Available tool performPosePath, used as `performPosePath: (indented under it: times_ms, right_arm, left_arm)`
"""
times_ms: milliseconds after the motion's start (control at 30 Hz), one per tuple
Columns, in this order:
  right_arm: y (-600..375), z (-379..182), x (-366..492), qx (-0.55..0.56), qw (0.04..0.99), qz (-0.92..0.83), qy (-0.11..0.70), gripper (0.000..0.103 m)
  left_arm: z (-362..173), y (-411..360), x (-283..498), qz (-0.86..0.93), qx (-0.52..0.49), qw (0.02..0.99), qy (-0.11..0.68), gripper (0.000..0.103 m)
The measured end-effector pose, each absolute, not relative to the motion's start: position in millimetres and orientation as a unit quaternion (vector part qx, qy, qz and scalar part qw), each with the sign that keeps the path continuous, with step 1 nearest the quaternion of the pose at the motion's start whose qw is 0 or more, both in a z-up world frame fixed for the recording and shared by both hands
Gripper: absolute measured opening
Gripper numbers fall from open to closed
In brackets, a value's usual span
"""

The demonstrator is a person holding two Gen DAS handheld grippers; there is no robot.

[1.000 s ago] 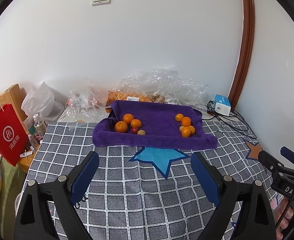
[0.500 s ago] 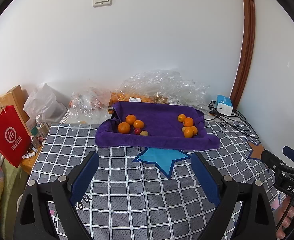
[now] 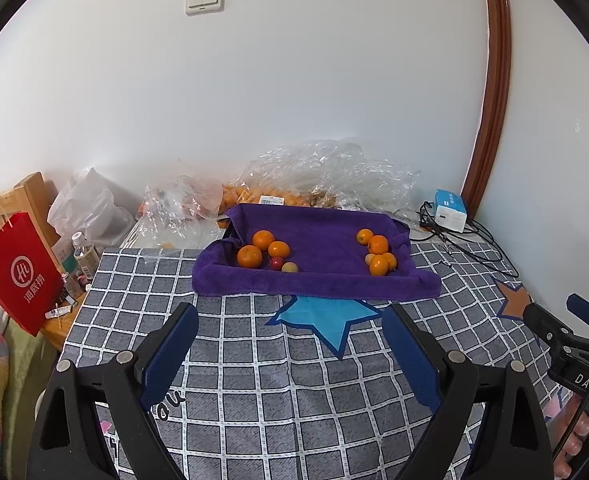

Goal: Organize fruits

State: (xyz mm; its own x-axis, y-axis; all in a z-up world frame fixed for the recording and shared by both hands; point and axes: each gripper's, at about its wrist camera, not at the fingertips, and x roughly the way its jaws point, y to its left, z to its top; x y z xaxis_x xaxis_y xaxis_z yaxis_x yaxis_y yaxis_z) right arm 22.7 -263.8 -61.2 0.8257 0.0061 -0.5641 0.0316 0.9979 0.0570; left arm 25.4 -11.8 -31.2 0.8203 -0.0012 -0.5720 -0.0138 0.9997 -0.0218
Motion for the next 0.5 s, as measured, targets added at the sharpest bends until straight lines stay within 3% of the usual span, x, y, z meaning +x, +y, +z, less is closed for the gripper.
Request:
performPosePath:
  times_ms: [500]
  right_arm:
    - [-262.4, -62.8, 23.5, 0.033, 0.955, -0.006, 0.295, 0.100]
  left_arm:
    - [-31.3, -9.3, 26.5, 0.002, -0.011, 0.955, 0.297, 0.093]
